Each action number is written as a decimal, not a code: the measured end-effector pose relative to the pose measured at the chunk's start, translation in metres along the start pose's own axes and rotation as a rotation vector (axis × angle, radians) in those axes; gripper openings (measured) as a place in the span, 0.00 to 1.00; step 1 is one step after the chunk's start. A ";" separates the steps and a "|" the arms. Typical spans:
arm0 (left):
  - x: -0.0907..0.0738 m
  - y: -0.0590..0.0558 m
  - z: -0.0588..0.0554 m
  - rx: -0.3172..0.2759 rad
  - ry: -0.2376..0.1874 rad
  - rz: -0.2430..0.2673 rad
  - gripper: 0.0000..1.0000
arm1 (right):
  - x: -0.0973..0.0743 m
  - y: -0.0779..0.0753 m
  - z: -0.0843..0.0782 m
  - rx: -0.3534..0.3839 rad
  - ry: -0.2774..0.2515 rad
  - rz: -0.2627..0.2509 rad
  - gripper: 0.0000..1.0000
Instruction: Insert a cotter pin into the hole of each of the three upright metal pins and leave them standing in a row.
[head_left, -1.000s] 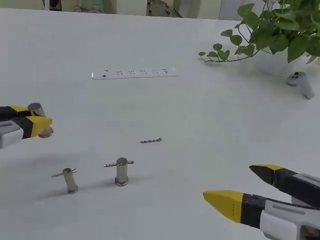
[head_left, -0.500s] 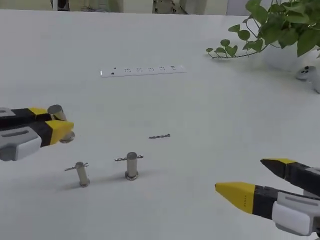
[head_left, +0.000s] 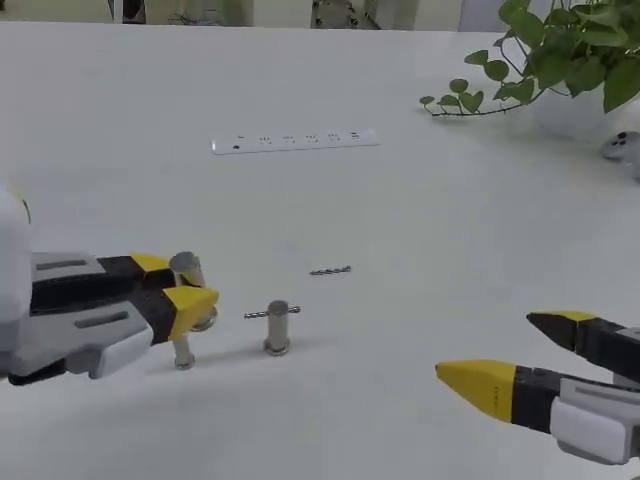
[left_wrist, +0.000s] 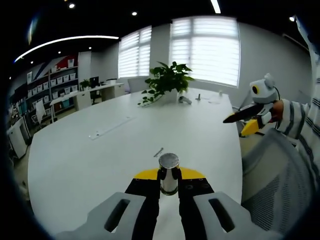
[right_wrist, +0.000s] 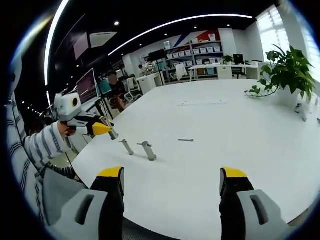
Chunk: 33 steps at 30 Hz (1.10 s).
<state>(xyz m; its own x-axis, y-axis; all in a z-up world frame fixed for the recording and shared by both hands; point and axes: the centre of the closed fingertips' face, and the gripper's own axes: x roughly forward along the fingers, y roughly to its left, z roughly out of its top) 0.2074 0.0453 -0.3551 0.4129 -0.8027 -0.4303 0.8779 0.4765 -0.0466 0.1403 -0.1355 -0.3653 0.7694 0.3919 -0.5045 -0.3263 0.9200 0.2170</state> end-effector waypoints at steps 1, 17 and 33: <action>0.002 -0.004 -0.002 0.001 -0.003 -0.014 0.09 | 0.000 0.001 0.000 0.000 0.001 0.000 0.76; 0.040 -0.033 -0.038 -0.023 0.057 -0.056 0.09 | 0.002 0.005 0.004 -0.014 0.001 -0.002 0.76; 0.075 -0.050 -0.059 0.010 0.131 -0.045 0.09 | 0.005 0.010 -0.005 -0.007 0.016 -0.007 0.76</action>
<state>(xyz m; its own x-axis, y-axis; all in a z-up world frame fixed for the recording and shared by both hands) 0.1800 -0.0183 -0.4381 0.3387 -0.7691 -0.5420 0.8972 0.4374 -0.0601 0.1382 -0.1248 -0.3698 0.7627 0.3858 -0.5191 -0.3252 0.9225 0.2078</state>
